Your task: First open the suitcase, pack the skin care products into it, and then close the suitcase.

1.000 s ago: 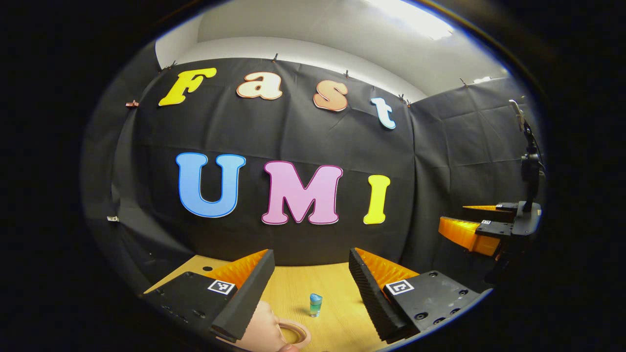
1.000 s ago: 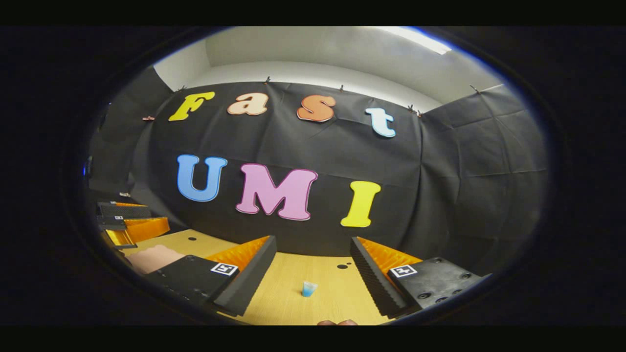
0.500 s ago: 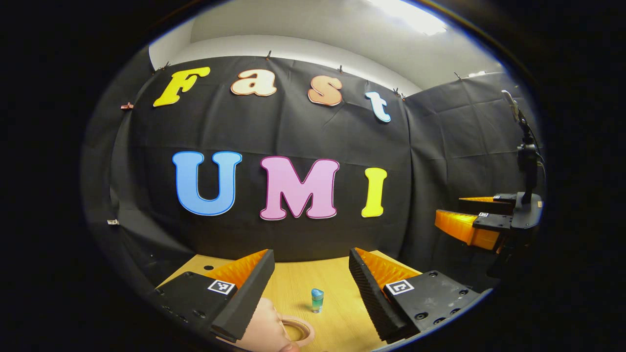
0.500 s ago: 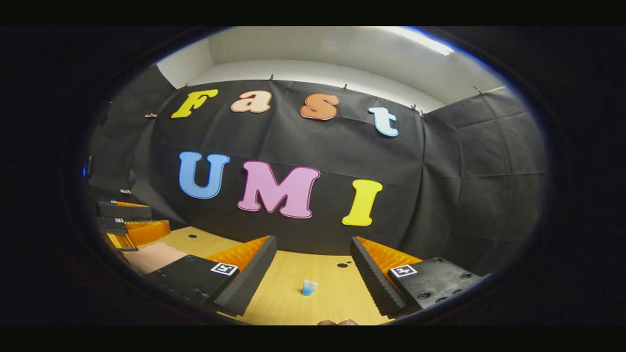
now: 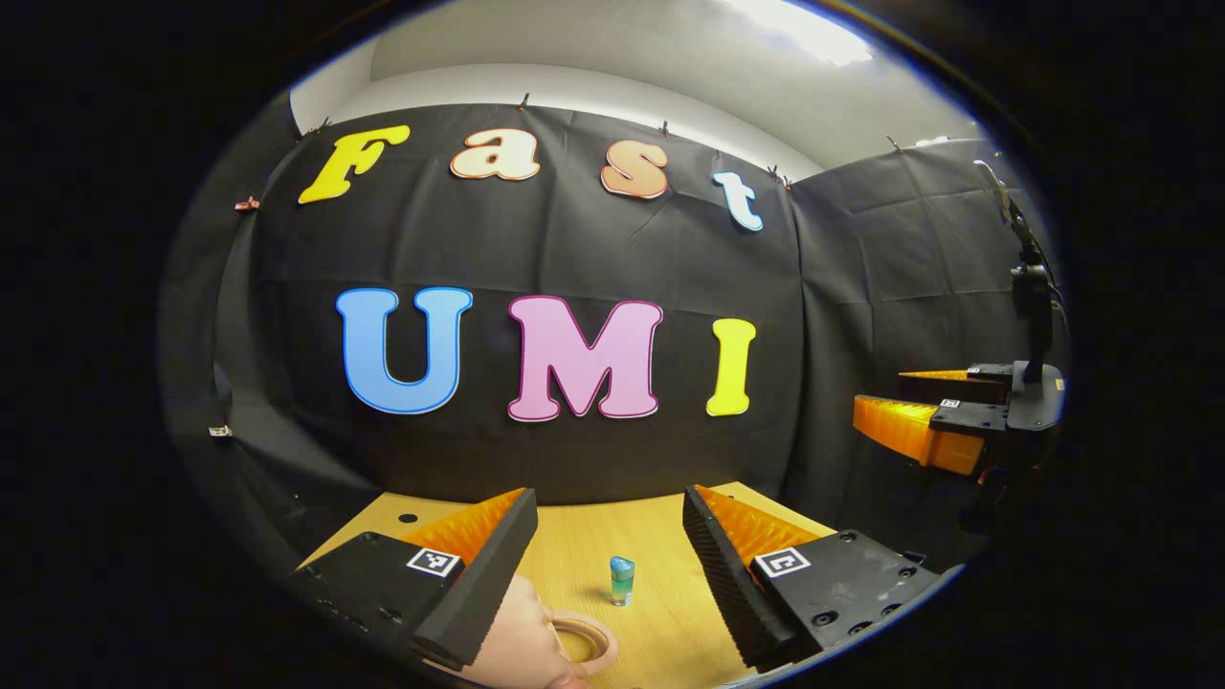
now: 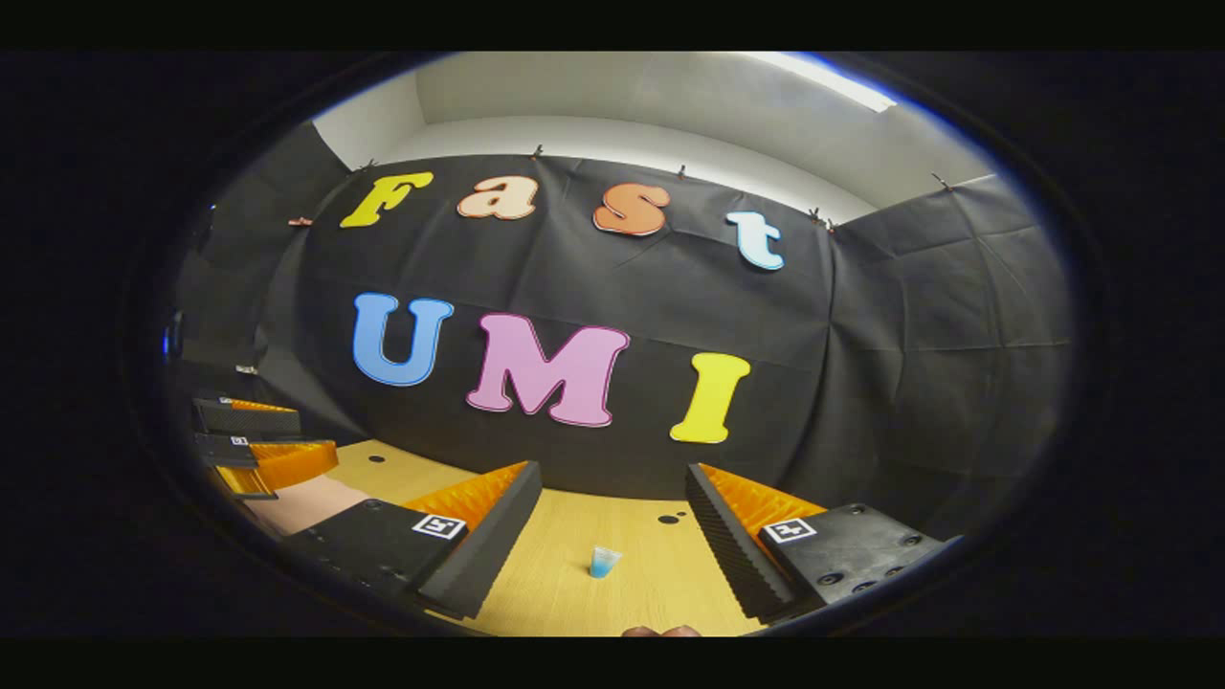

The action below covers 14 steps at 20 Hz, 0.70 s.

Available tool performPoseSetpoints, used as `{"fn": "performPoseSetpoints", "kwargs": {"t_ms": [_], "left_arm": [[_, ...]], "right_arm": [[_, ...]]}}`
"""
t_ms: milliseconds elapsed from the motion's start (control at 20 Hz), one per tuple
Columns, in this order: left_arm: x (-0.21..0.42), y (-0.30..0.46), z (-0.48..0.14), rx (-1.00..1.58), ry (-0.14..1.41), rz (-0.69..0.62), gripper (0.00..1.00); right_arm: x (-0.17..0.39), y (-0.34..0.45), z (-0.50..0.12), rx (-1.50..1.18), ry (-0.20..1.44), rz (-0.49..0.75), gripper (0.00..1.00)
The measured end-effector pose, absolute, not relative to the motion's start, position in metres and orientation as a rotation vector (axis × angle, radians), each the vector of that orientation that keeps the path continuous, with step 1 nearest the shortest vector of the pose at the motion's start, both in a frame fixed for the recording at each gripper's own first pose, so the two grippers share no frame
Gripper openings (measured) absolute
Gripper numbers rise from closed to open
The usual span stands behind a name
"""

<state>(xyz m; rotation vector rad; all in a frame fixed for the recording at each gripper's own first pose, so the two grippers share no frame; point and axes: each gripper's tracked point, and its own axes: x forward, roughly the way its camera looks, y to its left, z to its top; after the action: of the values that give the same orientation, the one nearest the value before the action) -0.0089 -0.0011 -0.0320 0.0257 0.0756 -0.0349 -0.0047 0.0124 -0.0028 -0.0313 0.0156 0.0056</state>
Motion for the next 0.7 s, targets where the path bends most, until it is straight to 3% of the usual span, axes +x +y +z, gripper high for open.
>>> {"fn": "performPoseSetpoints", "kwargs": {"t_ms": [450, 700], "left_arm": [[-0.006, -0.001, -0.121, -0.131, 0.380, -0.057, 0.96], [-0.006, -0.021, -0.185, -0.226, 0.626, -0.054, 0.96]], "right_arm": [[-0.006, 0.015, -0.012, -0.081, 0.004, 0.040, 0.96], [0.005, -0.002, -0.027, -0.105, 0.003, 0.081, 0.96]]}}
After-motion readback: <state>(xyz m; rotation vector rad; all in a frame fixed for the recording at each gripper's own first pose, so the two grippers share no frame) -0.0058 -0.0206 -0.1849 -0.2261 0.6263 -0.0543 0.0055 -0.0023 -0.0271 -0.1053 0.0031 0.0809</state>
